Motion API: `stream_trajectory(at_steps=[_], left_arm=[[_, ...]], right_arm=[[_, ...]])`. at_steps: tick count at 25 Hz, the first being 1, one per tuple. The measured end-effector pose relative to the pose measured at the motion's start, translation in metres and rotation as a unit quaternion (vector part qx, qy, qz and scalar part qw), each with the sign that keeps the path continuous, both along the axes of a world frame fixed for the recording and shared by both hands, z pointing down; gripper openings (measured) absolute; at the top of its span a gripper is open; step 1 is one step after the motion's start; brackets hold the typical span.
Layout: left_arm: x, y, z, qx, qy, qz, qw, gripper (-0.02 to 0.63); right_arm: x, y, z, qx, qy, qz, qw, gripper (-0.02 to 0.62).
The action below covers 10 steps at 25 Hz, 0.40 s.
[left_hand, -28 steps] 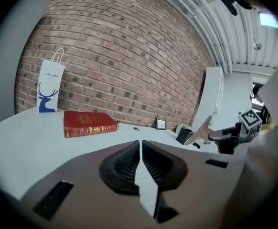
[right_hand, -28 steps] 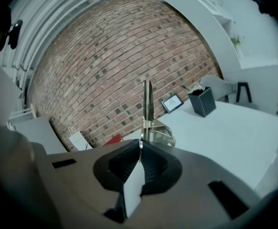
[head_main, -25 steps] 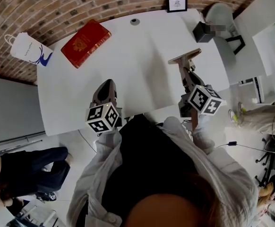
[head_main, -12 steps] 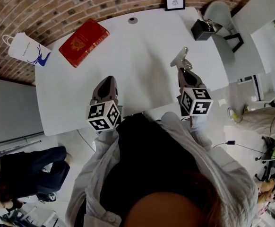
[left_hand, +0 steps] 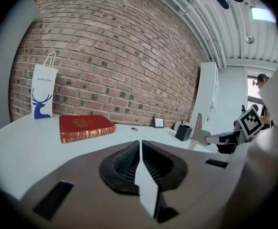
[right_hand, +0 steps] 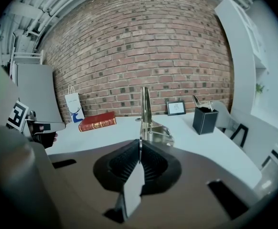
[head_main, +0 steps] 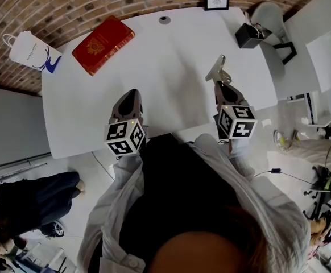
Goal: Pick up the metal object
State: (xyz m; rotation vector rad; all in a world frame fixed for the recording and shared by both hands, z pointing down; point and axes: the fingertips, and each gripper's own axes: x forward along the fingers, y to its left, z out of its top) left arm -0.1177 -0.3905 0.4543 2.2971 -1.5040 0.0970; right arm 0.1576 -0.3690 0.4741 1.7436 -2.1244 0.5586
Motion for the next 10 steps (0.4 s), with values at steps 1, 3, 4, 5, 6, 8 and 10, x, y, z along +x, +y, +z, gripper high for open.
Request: stream_trajectory(at_steps=[1, 3, 4, 5, 6, 8, 10], left_arm=[[-0.0002, -0.0001, 0.0006, -0.001, -0.001, 0.001, 1.0000, 0.029], [0.0002, -0.0006, 0.0010, -0.001, -0.001, 0.002, 1.0000, 0.029], [0.0005, -0.0008, 0.0010, -0.001, -0.002, 0.003, 1.0000, 0.029], [0.0005, -0.0009, 0.0012, -0.002, -0.002, 0.003, 1.0000, 0.029], [0.0004, -0.0010, 0.0014, -0.002, -0.003, 0.003, 1.0000, 0.029], [-0.0003, -0.0011, 0.0021, -0.003, -0.004, 0.003, 1.0000, 0.029], [-0.0010, -0.0014, 0.0027, -0.003, -0.005, 0.003, 1.0000, 0.029]], right_arm=[[-0.0013, -0.0001, 0.0005, -0.001, -0.001, -0.001, 1.000, 0.015], [-0.0031, -0.0007, 0.0015, -0.003, -0.002, -0.003, 1.000, 0.015], [-0.0036, -0.0010, 0.0020, -0.004, -0.002, -0.004, 1.000, 0.014], [-0.0042, -0.0012, 0.0026, -0.005, -0.002, -0.005, 1.000, 0.014], [-0.0051, -0.0012, 0.0032, -0.006, -0.003, -0.006, 1.000, 0.014], [-0.0071, -0.0014, 0.0040, -0.006, -0.006, -0.009, 1.000, 0.015], [-0.0088, -0.0018, 0.0042, -0.006, -0.007, -0.011, 1.000, 0.014]])
